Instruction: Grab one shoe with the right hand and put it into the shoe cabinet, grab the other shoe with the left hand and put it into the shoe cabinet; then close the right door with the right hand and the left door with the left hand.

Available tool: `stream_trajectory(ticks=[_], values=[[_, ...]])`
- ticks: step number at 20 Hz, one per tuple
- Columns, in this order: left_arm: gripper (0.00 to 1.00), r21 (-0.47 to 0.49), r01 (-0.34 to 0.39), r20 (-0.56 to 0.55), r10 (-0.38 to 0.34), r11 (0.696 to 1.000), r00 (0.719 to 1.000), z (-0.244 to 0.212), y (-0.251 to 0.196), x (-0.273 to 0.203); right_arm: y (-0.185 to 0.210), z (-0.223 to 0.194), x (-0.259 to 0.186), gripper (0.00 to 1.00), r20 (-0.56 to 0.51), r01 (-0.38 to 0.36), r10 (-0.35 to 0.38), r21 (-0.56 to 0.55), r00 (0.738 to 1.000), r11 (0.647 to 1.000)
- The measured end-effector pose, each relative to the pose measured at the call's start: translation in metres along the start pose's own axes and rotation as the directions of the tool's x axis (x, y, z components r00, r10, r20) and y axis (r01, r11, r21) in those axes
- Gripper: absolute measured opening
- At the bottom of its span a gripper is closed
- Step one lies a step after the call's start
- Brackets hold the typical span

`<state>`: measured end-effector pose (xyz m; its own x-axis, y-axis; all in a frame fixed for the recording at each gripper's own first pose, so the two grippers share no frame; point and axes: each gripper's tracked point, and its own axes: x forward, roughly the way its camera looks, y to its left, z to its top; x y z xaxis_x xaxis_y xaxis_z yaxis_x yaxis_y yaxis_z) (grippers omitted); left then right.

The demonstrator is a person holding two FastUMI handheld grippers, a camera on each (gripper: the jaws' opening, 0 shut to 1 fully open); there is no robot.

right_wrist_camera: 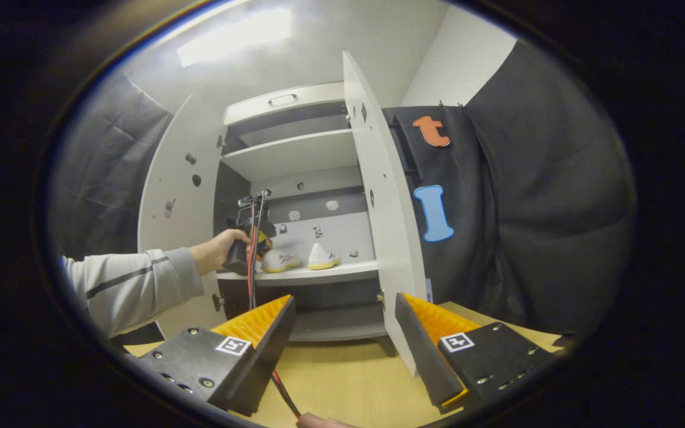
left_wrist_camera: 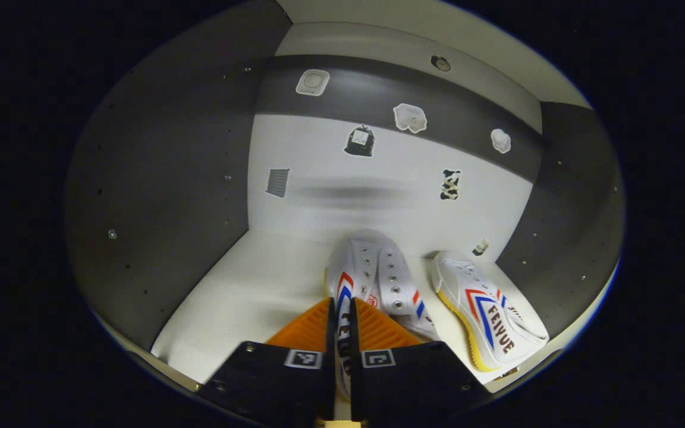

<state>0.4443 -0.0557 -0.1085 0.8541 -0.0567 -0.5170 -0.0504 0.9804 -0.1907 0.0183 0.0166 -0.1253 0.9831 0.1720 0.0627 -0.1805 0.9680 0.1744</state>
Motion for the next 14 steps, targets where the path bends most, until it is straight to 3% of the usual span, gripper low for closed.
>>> stream_trajectory(ticks=[2, 4, 5, 6, 7, 9, 14], values=[[0.31, 0.022, -0.042, 0.033, 0.041, 0.999, 0.999, 0.009, 0.012, -0.011, -0.003, 0.002, -0.001, 0.96, 0.0, 0.017, -0.018, -0.021, 1.0, 1.0], [0.72, 0.036, -0.048, 0.01, 0.048, 0.998, 0.999, 0.004, 0.014, -0.023, 0.003, 0.001, -0.004, 1.0, -0.014, -0.003, 0.002, -0.022, 1.0, 1.0], [0.7, 0.042, -0.055, -0.017, 0.055, 0.998, 0.998, -0.002, 0.016, -0.03, 0.006, 0.0, -0.005, 1.0, -0.023, -0.012, 0.012, -0.019, 1.0, 1.0], [0.79, 0.049, -0.073, -0.018, 0.074, 0.996, 0.997, -0.003, 0.02, -0.041, 0.007, -0.001, -0.004, 1.0, -0.029, -0.018, 0.017, -0.019, 0.999, 1.0], [0.81, 0.066, -0.092, 0.005, 0.092, 0.994, 0.996, 0.001, 0.025, -0.054, 0.008, 0.0, -0.004, 0.96, -0.032, -0.015, 0.014, -0.025, 0.999, 1.0], [0.86, 0.071, -0.028, 0.075, 0.022, 0.997, 0.997, 0.013, 0.011, -0.088, 0.007, 0.003, -0.006, 1.0, -0.027, -0.006, 0.005, -0.039, 1.0, 0.999], [0.97, 0.123, 0.056, 0.199, -0.08, 0.991, 0.977, 0.021, -0.003, -0.179, 0.014, 0.01, -0.01, 1.0, -0.011, -0.003, 0.003, -0.039, 1.0, 0.999]])
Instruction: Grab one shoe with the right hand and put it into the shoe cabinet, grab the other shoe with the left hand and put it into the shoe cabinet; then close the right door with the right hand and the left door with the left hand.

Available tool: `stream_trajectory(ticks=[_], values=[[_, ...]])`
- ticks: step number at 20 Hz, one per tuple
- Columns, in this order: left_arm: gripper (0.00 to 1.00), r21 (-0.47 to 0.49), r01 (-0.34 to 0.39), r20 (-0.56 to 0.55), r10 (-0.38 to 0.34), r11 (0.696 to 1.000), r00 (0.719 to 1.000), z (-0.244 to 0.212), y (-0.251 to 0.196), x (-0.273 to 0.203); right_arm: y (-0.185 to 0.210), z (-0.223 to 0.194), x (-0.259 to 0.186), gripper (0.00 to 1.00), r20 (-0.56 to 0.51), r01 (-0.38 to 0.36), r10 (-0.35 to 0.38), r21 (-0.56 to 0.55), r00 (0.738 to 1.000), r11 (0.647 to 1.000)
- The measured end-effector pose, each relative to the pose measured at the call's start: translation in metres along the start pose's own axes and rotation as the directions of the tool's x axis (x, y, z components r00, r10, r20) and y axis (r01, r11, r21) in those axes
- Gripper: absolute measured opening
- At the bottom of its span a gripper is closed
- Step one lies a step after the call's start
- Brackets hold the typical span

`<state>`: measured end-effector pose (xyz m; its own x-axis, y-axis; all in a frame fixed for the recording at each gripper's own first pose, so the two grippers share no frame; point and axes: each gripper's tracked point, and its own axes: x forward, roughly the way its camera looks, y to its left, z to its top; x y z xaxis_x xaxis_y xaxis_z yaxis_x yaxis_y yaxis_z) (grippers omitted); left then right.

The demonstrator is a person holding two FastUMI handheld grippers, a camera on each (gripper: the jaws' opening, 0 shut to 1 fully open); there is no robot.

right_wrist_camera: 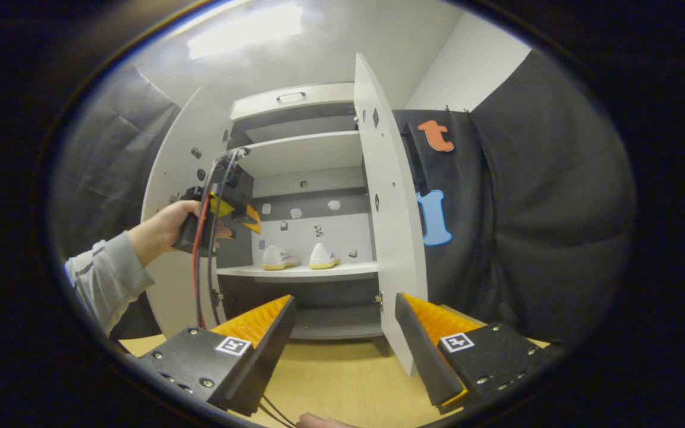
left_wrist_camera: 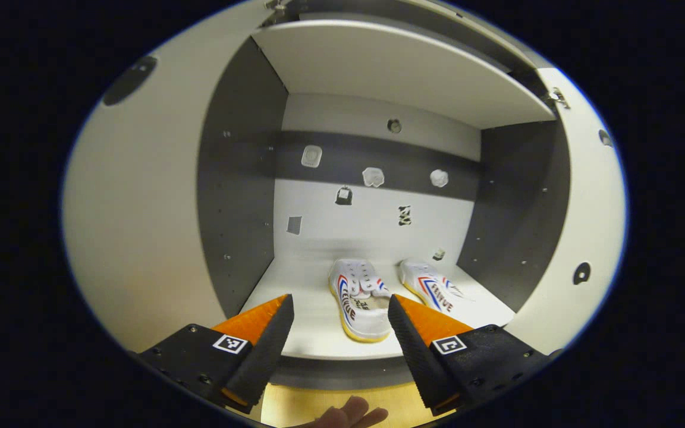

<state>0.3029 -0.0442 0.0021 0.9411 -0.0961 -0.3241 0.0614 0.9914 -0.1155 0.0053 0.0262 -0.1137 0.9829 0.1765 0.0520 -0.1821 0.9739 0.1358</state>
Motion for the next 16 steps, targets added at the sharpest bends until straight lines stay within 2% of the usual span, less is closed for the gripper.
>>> stream_trajectory(ticks=[2, 4, 9, 11, 12, 15, 16], values=[[0.97, 0.007, 0.033, 0.062, -0.033, 0.999, 0.998, 0.007, -0.006, -0.038, 0.001, -0.003, 0.002, 0.96, -0.009, 0.004, -0.004, -0.007, 1.0, 1.0], [0.97, 0.018, 0.063, 0.089, -0.065, 0.998, 0.994, 0.0, -0.009, -0.077, -0.003, -0.003, 0.003, 1.0, -0.023, 0.024, -0.024, -0.006, 0.999, 1.0], [0.96, 0.051, 0.126, 0.155, -0.133, 0.991, 0.979, -0.022, -0.011, -0.158, -0.025, 0.005, 0.002, 0.96, -0.029, 0.089, -0.088, 0.012, 0.996, 0.996], [0.97, 0.057, 0.122, 0.141, -0.129, 0.991, 0.982, -0.042, 0.001, -0.185, -0.023, 0.012, -0.002, 1.0, -0.033, 0.07, -0.067, 0.073, 0.997, 0.995], [0.94, 0.058, 0.117, 0.135, -0.124, 0.991, 0.983, -0.05, 0.008, -0.199, -0.024, 0.013, -0.004, 1.0, -0.037, 0.056, -0.053, 0.086, 0.998, 0.995], [0.96, 0.056, 0.081, 0.181, -0.09, 0.995, 0.979, -0.066, 0.031, -0.234, -0.048, 0.015, -0.005, 1.0, -0.066, 0.079, -0.076, 0.041, 0.995, 0.996], [0.96, 0.057, 0.072, 0.195, -0.082, 0.996, 0.977, -0.073, 0.035, -0.244, -0.058, 0.018, -0.006, 0.96, -0.073, 0.085, -0.083, 0.018, 0.994, 0.996]])
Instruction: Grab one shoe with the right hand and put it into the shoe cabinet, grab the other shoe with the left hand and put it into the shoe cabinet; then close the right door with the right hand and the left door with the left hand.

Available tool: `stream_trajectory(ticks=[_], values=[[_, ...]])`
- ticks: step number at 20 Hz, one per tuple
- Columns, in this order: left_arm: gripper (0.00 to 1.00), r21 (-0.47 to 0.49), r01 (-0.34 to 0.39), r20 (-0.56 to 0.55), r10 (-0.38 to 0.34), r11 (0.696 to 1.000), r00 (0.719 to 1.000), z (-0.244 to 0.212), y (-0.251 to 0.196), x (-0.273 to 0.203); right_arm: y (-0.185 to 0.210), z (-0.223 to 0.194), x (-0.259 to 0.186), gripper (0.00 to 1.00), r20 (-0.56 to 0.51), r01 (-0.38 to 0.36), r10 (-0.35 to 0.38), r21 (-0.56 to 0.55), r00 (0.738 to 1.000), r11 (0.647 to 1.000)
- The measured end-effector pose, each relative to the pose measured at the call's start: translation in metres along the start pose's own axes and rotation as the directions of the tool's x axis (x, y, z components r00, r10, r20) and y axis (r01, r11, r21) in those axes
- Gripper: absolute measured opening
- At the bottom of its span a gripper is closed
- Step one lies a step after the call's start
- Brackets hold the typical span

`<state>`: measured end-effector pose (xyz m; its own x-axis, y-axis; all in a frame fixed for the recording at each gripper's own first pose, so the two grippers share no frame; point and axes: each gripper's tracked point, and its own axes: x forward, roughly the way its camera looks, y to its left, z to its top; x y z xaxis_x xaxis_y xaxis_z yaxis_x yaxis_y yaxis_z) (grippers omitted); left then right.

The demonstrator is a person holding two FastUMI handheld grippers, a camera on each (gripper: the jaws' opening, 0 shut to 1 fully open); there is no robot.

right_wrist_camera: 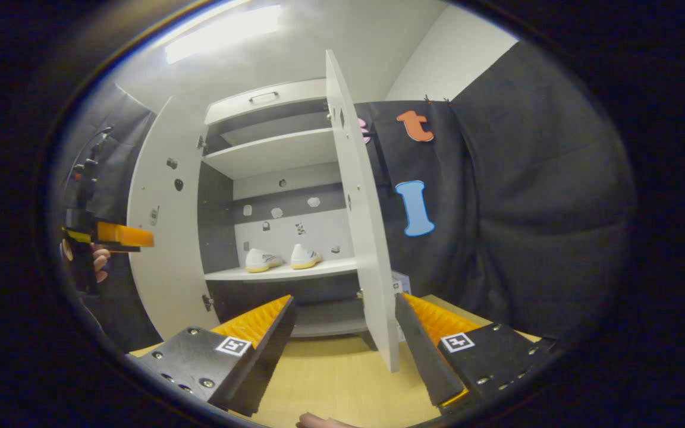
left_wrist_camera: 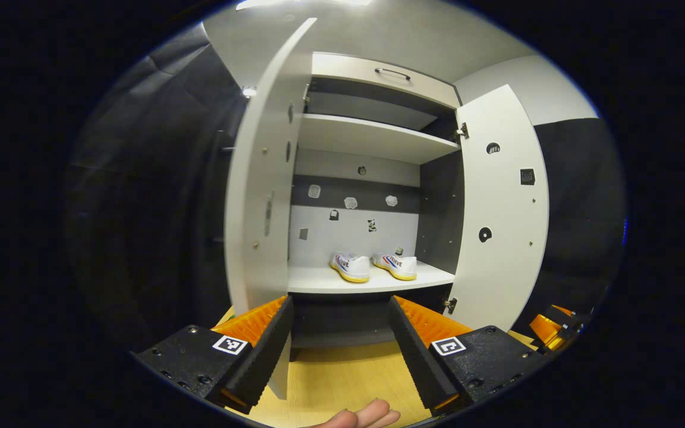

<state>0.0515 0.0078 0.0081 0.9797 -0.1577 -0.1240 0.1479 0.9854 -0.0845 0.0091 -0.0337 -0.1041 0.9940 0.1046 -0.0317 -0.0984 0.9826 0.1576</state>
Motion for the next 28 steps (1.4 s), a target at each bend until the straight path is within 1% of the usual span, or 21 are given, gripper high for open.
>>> stream_trajectory(ticks=[2, 3, 4, 5, 6, 7, 8, 9, 10, 12, 14, 16, 19, 23, 24, 25, 26, 28], values=[[0.96, 0.02, -0.003, -0.007, 0.003, 1.0, 1.0, -0.02, 0.003, -0.025, -0.019, 0.01, 0.003, 0.96, -0.014, 0.0, -0.001, -0.047, 1.0, 0.999], [0.93, 0.032, -0.004, -0.005, 0.004, 0.999, 1.0, -0.028, 0.004, -0.036, -0.03, 0.016, 0.005, 1.0, -0.021, -0.002, 0.001, -0.072, 1.0, 0.997], [0.96, 0.037, 0.004, 0.001, -0.004, 0.999, 1.0, -0.035, 0.001, -0.046, -0.043, 0.023, 0.008, 1.0, -0.027, -0.004, 0.001, -0.096, 1.0, 0.995], [0.93, 0.033, 0.02, -0.008, -0.02, 0.999, 1.0, -0.047, -0.005, -0.056, -0.057, 0.029, 0.013, 1.0, -0.038, 0.005, -0.009, -0.114, 0.999, 0.993], [0.96, 0.021, 0.039, -0.02, -0.039, 0.999, 0.999, -0.057, -0.009, -0.065, -0.072, 0.033, 0.025, 0.96, -0.048, 0.006, -0.012, -0.135, 0.999, 0.991], [0.96, 0.015, 0.063, -0.043, -0.062, 0.998, 0.997, -0.068, -0.014, -0.073, -0.085, 0.039, 0.034, 1.0, -0.066, 0.005, -0.015, -0.152, 0.998, 0.988], [0.96, 0.02, 0.081, -0.052, -0.08, 0.996, 0.995, -0.073, -0.015, -0.081, -0.097, 0.043, 0.044, 1.0, -0.087, -0.002, -0.013, -0.175, 0.996, 0.985], [0.96, 0.033, 0.087, -0.055, -0.085, 0.996, 0.995, -0.074, -0.012, -0.087, -0.113, 0.052, 0.05, 0.97, -0.1, 0.004, -0.024, -0.199, 0.995, 0.98], [0.96, 0.041, 0.079, -0.058, -0.076, 0.996, 0.995, -0.072, -0.006, -0.091, -0.133, 0.066, 0.064, 0.96, -0.09, 0.029, -0.051, -0.228, 0.995, 0.973], [0.96, 0.066, 0.058, -0.028, -0.056, 0.996, 0.998, -0.064, 0.004, -0.1, -0.159, 0.094, 0.1, 0.99, -0.063, 0.042, -0.06, -0.266, 0.996, 0.963], [0.96, 0.079, 0.05, -0.003, -0.05, 0.996, 0.999, -0.06, 0.008, -0.108, -0.163, 0.117, 0.128, 0.99, -0.051, -0.024, 0.01, -0.295, 0.999, 0.955], [0.96, 0.067, 0.051, 0.013, -0.052, 0.996, 0.999, -0.058, 0.01, -0.113, -0.166, 0.131, 0.154, 0.99, -0.066, -0.077, 0.061, -0.271, 0.996, 0.96], [0.96, 0.075, 0.058, 0.01, -0.059, 0.995, 0.998, -0.061, 0.014, -0.119, -0.181, 0.146, 0.183, 0.98, -0.1, -0.084, 0.065, -0.197, 0.993, 0.977], [0.96, 0.058, 0.051, 0.003, -0.051, 0.997, 0.999, -0.067, 0.026, -0.118, -0.159, 0.168, 0.2, 0.98, -0.081, -0.153, 0.141, -0.175, 0.987, 0.973], [0.94, 0.054, 0.043, -0.003, -0.043, 0.998, 0.999, -0.07, 0.032, -0.119, -0.153, 0.172, 0.204, 0.98, -0.076, -0.163, 0.153, -0.165, 0.985, 0.973], [0.96, 0.052, 0.034, -0.007, -0.034, 0.998, 0.999, -0.072, 0.038, -0.119, -0.147, 0.174, 0.207, 0.99, -0.085, -0.166, 0.154, -0.158, 0.984, 0.973], [0.96, 0.046, 0.028, -0.009, -0.027, 0.999, 1.0, -0.073, 0.044, -0.119, -0.142, 0.174, 0.208, 0.98, -0.093, -0.168, 0.155, -0.154, 0.983, 0.974], [0.96, 0.024, 0.04, -0.015, -0.04, 0.999, 0.999, -0.077, 0.05, -0.123, -0.129, 0.173, 0.212, 0.98, -0.116, -0.173, 0.155, -0.17, 0.981, 0.97]])
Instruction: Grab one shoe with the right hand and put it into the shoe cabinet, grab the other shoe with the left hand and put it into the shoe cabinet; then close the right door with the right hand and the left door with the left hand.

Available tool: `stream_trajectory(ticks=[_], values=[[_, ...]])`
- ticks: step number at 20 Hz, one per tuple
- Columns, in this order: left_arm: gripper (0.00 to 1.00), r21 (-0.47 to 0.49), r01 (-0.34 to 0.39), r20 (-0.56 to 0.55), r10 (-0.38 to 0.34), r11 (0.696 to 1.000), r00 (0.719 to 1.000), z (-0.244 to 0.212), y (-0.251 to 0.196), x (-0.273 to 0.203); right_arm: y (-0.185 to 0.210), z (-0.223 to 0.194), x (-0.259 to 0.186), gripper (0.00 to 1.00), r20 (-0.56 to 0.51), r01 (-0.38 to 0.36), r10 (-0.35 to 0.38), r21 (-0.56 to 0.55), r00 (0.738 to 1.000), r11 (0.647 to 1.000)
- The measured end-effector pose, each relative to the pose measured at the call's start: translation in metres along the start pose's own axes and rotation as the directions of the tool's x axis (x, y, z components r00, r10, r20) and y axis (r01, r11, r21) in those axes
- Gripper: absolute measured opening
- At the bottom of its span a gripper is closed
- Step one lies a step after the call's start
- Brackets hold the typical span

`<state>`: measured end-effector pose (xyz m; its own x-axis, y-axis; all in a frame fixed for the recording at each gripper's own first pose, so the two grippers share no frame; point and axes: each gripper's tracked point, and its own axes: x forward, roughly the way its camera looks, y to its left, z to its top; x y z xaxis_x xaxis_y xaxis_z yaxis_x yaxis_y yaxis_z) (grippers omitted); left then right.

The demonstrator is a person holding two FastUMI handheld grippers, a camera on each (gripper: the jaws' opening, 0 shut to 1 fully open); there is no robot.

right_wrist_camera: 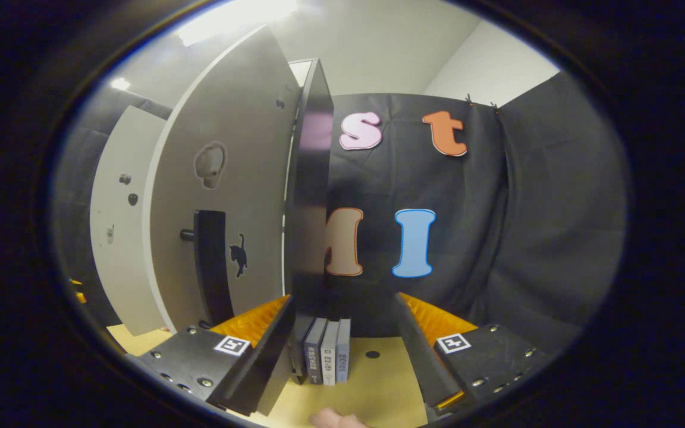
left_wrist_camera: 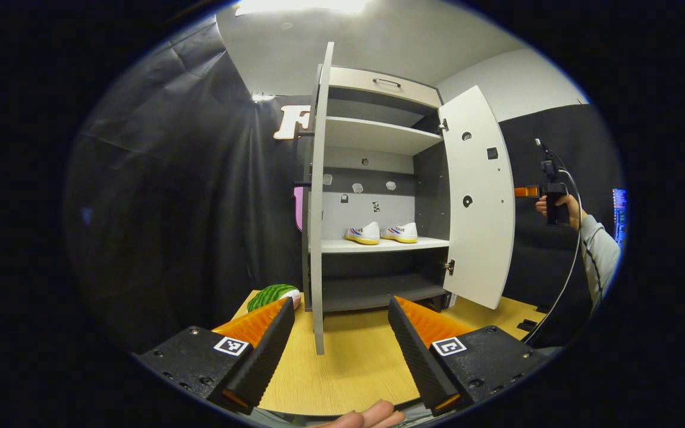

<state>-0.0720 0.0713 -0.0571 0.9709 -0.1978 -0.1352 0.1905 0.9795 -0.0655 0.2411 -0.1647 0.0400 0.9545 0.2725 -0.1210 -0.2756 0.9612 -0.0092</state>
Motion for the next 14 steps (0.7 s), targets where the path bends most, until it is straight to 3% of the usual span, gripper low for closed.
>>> stream_trajectory(ticks=[3, 4, 14], values=[[0.96, -0.005, -0.024, -0.011, 0.024, 1.0, 1.0, -0.007, 0.021, -0.005, 0.032, 0.001, 0.006, 0.99, -0.025, -0.045, 0.044, -0.037, 0.999, 0.998], [0.96, 0.0, -0.035, -0.007, 0.035, 0.999, 0.999, -0.007, 0.027, -0.008, 0.037, 0.007, 0.001, 0.9, -0.008, -0.051, 0.051, -0.044, 0.999, 0.998], [0.96, -0.005, -0.072, 0.014, 0.072, 0.997, 0.997, 0.0, 0.036, -0.016, 0.118, 0.006, 0.02, 0.87, 0.039, -0.113, 0.114, -0.024, 0.993, 0.993]])
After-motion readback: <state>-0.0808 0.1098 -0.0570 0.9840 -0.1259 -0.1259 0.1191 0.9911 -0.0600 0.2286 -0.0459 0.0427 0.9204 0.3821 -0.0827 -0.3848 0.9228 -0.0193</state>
